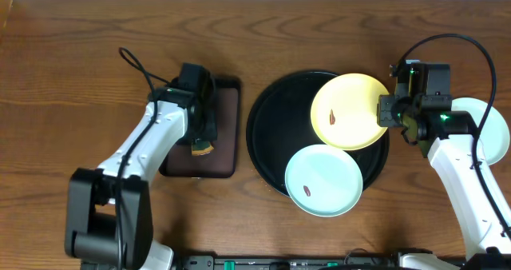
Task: Clean dirty plates on tray and stack at the side
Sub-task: 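Pick up the sponge from the small tray with the left gripper, then scrub the yellow plate with the sponge in the left gripper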
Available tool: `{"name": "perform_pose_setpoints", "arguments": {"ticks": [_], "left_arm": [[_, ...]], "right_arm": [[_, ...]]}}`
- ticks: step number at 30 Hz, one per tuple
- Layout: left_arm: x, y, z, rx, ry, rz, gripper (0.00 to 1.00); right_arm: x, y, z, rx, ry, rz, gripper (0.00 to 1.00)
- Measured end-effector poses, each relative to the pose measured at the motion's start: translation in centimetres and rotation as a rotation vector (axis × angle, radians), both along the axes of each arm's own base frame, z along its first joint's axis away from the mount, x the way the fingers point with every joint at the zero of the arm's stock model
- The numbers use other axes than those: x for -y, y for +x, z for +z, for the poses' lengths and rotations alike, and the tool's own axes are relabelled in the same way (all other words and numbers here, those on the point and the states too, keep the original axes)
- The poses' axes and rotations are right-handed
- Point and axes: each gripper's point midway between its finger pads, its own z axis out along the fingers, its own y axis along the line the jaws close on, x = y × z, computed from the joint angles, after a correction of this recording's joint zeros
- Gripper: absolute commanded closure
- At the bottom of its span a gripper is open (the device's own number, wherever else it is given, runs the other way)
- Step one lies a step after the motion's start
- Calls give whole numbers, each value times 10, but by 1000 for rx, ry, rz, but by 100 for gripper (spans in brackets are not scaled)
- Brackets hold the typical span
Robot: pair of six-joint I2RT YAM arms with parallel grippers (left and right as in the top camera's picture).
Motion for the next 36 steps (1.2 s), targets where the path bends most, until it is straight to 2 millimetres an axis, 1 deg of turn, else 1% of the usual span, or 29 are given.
{"name": "perform_pose_setpoints", "arguments": {"ticks": [3, 5, 7, 9, 10, 11, 12, 14, 15, 20, 23, 25, 27, 28, 31, 32, 33, 34, 36], "left_arm": [[0, 1, 1, 6, 0, 0, 49], [-1, 4, -2, 10, 9, 2, 49], [-3, 8, -7, 15, 22, 9, 52], [-3, 13, -16, 13, 28, 25, 61], [-4, 14, -23, 2, 32, 35, 73], [-4, 13, -29, -12, 36, 45, 81], [-4, 11, -36, -30, 38, 57, 92], [-4, 9, -46, -59, 39, 67, 92], [-3, 8, -48, -65, 33, 73, 93], [-3, 8, -48, -68, 27, 83, 93], [-1, 4, -44, -91, 22, 81, 93], [2, 2, -37, -100, 2, 74, 93], [11, 7, -23, -80, -39, 64, 92], [18, 14, -13, -52, -68, 54, 93], [44, 40, 27, 76, -170, 10, 93], [58, 51, 45, 138, -215, -18, 93], [78, 60, 65, 208, -270, -58, 93], [92, 63, 76, 242, -308, -85, 93], [119, 66, 88, 287, -377, -127, 93]], "right_arm": [[0, 0, 0, 0, 0, 0, 99], [0, 0, 0, 0, 0, 0, 99], [0, 0, 0, 0, 0, 0, 99], [0, 0, 0, 0, 0, 0, 99], [0, 0, 0, 0, 0, 0, 99], [0, 0, 0, 0, 0, 0, 99], [0, 0, 0, 0, 0, 0, 99], [0, 0, 0, 0, 0, 0, 99], [0, 0, 0, 0, 0, 0, 99], [0, 0, 0, 0, 0, 0, 99], [0, 0, 0, 2, 0, 0, 99], [0, 1, 0, 3, 0, 0, 99], [0, 1, 0, 3, 0, 0, 99], [0, 1, 0, 3, 0, 0, 99], [0, 1, 0, 3, 2, 0, 99], [-1, 0, 0, 2, 6, 0, 99], [-1, 0, 0, -1, 8, 1, 99], [-1, -1, -1, -5, 9, -1, 99], [-3, -4, -3, -21, 9, 3, 99]]}}
